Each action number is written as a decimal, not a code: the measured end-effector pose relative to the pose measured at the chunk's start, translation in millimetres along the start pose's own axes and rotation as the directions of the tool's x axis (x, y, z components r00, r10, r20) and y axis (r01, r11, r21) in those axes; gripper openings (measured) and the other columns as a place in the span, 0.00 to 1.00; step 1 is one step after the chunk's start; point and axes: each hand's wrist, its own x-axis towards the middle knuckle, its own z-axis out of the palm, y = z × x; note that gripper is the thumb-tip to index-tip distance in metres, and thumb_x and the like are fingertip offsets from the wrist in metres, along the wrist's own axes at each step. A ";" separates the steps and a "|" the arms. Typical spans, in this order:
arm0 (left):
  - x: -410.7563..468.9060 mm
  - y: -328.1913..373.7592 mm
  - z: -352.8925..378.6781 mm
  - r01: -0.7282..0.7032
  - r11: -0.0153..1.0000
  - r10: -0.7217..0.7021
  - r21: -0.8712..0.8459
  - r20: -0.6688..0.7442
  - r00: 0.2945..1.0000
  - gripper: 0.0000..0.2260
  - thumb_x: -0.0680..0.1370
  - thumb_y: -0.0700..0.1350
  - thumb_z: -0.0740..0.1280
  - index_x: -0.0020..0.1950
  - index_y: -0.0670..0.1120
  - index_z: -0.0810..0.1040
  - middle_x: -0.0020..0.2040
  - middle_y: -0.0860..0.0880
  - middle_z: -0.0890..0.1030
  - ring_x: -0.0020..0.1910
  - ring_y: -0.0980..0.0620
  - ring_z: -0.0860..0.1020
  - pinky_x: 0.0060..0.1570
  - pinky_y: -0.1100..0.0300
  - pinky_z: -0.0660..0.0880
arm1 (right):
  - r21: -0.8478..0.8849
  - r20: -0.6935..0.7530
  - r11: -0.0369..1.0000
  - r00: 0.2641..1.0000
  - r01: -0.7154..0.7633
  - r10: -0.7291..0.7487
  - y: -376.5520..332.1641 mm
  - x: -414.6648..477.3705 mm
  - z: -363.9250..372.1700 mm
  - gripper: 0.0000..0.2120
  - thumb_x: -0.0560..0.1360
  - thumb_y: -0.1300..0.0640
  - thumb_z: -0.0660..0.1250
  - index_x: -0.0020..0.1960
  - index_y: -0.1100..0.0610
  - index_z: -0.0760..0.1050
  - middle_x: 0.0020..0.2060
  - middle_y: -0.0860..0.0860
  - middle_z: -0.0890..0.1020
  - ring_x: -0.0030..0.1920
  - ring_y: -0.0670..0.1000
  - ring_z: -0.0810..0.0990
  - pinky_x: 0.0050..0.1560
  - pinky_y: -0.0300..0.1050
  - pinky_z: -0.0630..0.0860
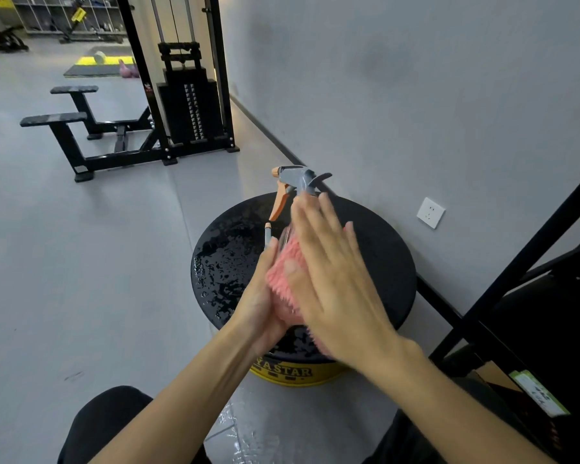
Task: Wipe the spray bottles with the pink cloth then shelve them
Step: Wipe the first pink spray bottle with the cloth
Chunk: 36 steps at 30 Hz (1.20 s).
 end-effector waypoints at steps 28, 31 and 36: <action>2.0 -7.2 -9.6 0.066 0.997 -0.067 0.045 0.010 0.998 0.26 0.80 0.65 0.51 0.61 0.53 0.81 0.58 0.48 0.85 0.54 0.50 0.84 0.46 0.54 0.82 | 0.082 0.081 0.989 0.990 -0.120 0.113 0.4 -3.1 2.5 0.28 0.84 0.47 0.45 0.80 0.50 0.38 0.79 0.43 0.38 0.76 0.40 0.33 0.78 0.47 0.37; -0.4 -10.3 -9.6 0.072 0.993 -0.072 0.094 -0.003 0.997 0.26 0.81 0.64 0.50 0.54 0.52 0.84 0.51 0.49 0.86 0.47 0.52 0.86 0.38 0.55 0.81 | 0.150 0.101 0.969 0.978 -0.196 0.182 5.1 13.4 -3.3 0.29 0.83 0.44 0.44 0.80 0.50 0.38 0.79 0.43 0.38 0.76 0.38 0.33 0.78 0.48 0.38; 4.8 2.6 -9.4 0.053 0.998 -0.051 0.038 -0.042 0.998 0.27 0.77 0.66 0.55 0.65 0.51 0.80 0.64 0.44 0.81 0.61 0.47 0.81 0.51 0.53 0.81 | 0.046 0.045 0.994 0.995 -0.095 0.093 -8.1 -7.8 5.9 0.29 0.84 0.46 0.46 0.79 0.51 0.36 0.79 0.43 0.36 0.77 0.42 0.33 0.78 0.47 0.38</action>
